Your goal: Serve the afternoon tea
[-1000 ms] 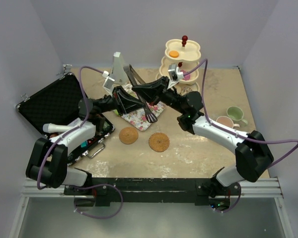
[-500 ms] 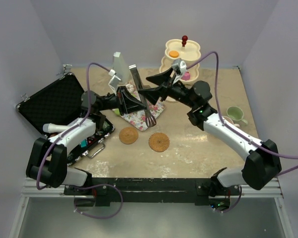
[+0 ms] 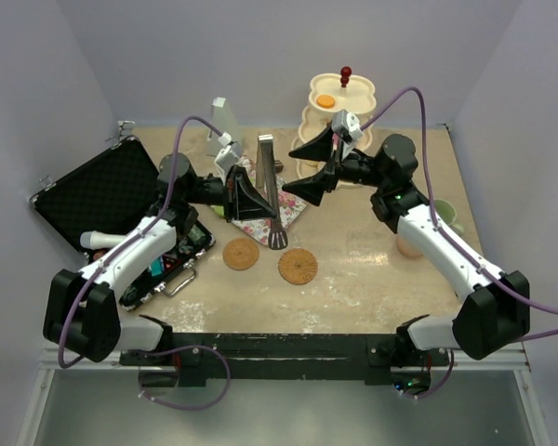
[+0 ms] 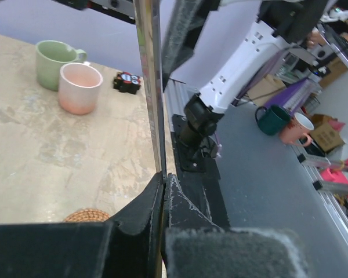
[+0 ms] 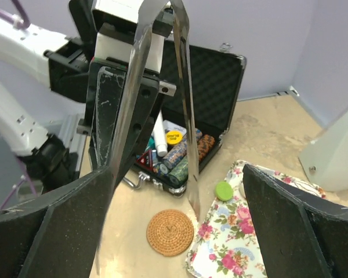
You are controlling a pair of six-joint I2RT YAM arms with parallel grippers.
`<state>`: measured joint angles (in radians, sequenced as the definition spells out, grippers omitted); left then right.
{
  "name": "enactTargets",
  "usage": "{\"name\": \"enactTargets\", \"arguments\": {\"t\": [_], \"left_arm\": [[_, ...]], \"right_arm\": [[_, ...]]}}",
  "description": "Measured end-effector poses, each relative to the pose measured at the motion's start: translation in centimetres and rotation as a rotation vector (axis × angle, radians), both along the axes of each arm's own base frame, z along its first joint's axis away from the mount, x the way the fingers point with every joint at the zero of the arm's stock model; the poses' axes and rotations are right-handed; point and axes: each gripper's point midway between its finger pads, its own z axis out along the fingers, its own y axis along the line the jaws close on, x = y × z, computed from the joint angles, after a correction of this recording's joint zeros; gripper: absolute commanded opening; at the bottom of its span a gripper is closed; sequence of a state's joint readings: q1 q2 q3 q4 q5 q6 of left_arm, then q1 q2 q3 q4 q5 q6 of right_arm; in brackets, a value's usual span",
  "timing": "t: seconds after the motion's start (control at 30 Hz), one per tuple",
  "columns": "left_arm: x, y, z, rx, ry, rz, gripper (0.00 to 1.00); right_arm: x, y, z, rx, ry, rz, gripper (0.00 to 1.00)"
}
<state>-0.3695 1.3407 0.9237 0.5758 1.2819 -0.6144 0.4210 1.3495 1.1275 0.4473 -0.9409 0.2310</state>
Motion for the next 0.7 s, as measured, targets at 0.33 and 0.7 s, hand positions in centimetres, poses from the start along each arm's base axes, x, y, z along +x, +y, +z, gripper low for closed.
{"name": "enactTargets", "arguments": {"t": [0.33, 0.7], "left_arm": [[-4.7, -0.5, 0.6, 0.006, -0.064, -0.18, 0.0], [-5.3, -0.4, 0.5, 0.011, -0.07, -0.209, 0.0]], "right_arm": [[-3.2, 0.4, 2.2, 0.002, -0.097, 0.178, 0.99], [-7.1, 4.3, 1.8, -0.016, -0.074, 0.345, 0.98]]}}
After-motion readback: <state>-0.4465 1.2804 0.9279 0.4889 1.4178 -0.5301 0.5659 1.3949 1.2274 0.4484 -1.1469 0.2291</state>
